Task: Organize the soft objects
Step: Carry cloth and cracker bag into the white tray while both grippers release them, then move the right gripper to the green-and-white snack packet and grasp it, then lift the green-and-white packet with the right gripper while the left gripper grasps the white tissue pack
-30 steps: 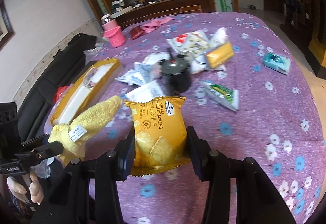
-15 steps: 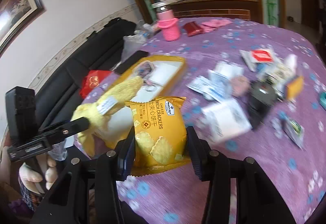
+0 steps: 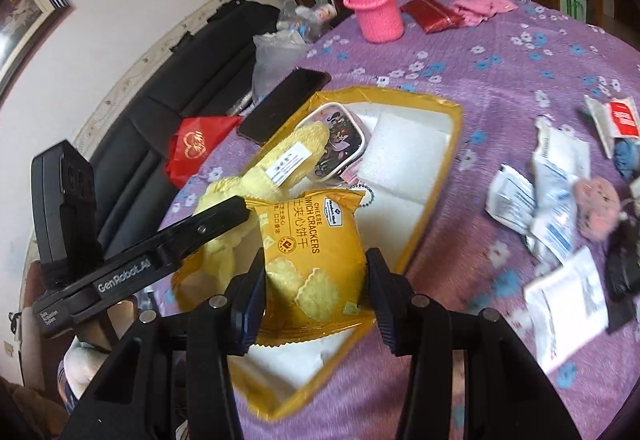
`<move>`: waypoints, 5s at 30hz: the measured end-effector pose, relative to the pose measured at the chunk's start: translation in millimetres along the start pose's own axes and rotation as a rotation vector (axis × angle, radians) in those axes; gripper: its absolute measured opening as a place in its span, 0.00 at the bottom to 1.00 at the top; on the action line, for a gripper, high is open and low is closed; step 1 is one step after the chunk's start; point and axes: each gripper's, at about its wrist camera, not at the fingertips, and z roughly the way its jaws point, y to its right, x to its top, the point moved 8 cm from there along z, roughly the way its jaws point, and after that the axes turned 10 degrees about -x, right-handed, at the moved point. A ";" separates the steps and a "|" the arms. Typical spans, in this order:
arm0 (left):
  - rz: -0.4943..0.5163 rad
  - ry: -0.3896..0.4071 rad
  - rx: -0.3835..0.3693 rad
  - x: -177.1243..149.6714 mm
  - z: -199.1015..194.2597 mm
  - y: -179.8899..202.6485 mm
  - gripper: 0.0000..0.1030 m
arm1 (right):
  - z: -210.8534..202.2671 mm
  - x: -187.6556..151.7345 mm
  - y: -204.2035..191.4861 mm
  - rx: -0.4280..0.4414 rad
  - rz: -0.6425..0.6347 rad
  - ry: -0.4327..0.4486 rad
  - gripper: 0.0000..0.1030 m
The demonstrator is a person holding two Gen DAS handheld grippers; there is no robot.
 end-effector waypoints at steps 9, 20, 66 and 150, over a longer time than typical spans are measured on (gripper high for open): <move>-0.150 0.000 0.006 7.2 21.8 -38.4 0.65 | 51.0 7.8 -2.2 -0.064 -0.008 -0.089 0.46; -0.214 0.123 -0.102 1.6 -28.9 -22.8 0.78 | 60.4 1.9 -30.4 -0.076 -0.111 -0.091 0.69; 0.274 -0.135 -0.164 -119.3 30.5 197.2 0.79 | -93.3 -95.2 337.4 -0.287 0.448 0.057 0.75; 0.470 -0.194 -0.260 -90.7 44.4 212.3 0.20 | -92.9 -105.5 327.1 -0.212 0.449 0.180 0.24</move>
